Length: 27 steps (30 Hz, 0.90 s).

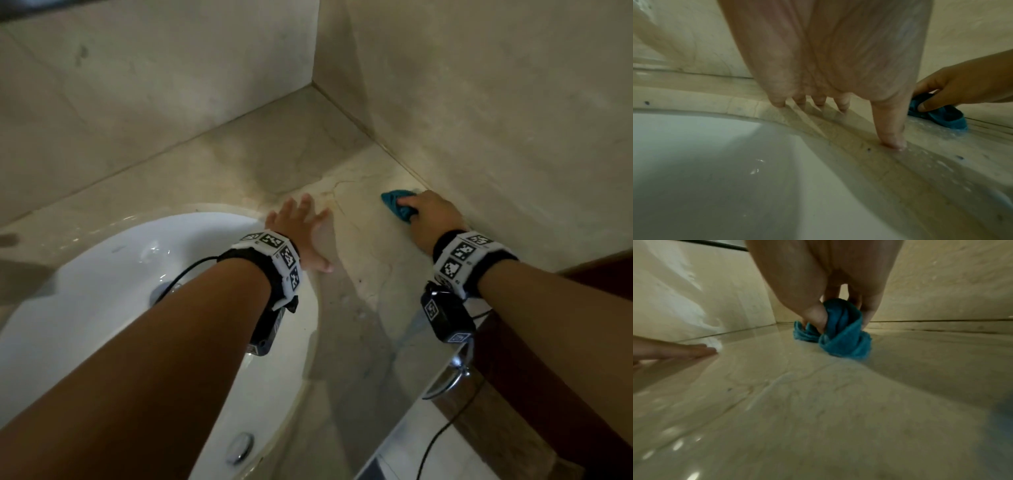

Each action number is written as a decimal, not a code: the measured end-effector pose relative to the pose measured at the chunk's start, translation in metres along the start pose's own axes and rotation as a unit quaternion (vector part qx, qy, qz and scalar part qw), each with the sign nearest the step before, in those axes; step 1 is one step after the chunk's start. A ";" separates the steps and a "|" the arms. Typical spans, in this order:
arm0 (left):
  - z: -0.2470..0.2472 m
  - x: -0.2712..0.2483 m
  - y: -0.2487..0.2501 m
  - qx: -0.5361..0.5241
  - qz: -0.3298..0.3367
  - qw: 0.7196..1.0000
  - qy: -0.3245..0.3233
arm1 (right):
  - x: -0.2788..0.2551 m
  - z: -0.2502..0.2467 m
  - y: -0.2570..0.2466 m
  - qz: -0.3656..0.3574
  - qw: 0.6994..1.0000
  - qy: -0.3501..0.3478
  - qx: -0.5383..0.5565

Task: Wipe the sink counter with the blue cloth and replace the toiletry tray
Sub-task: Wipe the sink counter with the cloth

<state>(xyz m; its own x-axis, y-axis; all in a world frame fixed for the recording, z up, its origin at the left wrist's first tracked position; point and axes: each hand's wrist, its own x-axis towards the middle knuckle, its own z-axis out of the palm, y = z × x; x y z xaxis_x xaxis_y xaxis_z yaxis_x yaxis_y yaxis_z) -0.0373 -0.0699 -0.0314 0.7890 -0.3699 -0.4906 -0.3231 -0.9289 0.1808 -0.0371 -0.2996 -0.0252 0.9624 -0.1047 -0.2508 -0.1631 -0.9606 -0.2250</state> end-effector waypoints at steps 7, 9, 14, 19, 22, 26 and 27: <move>0.001 0.002 0.000 0.023 0.006 1.000 -0.002 | -0.081 0.042 -0.042 -0.173 0.985 -0.017 0.023; 0.001 -0.001 -0.002 0.034 0.016 0.999 -0.005 | -0.082 0.043 -0.039 -0.187 0.981 -0.041 0.026; 0.001 -0.007 -0.007 0.040 0.035 0.999 -0.012 | -0.051 0.026 -0.029 -0.079 0.995 0.030 0.051; 0.000 -0.006 -0.008 0.038 0.038 0.999 -0.003 | -0.081 0.035 -0.047 -0.109 0.993 -0.013 0.045; 0.000 -0.004 -0.009 0.043 0.036 0.998 -0.001 | -0.113 0.046 -0.063 -0.169 0.982 -0.073 0.041; 0.001 0.000 -0.010 0.053 0.039 0.998 0.001 | -0.123 0.041 -0.069 -0.208 0.964 -0.137 0.096; 0.001 0.000 -0.010 0.050 0.039 0.998 0.000 | -0.119 0.033 -0.065 -0.201 0.963 -0.123 0.128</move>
<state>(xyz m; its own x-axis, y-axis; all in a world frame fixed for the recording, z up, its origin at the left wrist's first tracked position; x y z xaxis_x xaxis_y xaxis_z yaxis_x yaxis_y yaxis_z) -0.0340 -0.0606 -0.0340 0.7591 -0.4416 -0.4782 -0.4346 -0.8908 0.1327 -0.1480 -0.2166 -0.0124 0.8830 0.3576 -0.3041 0.1338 -0.8127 -0.5671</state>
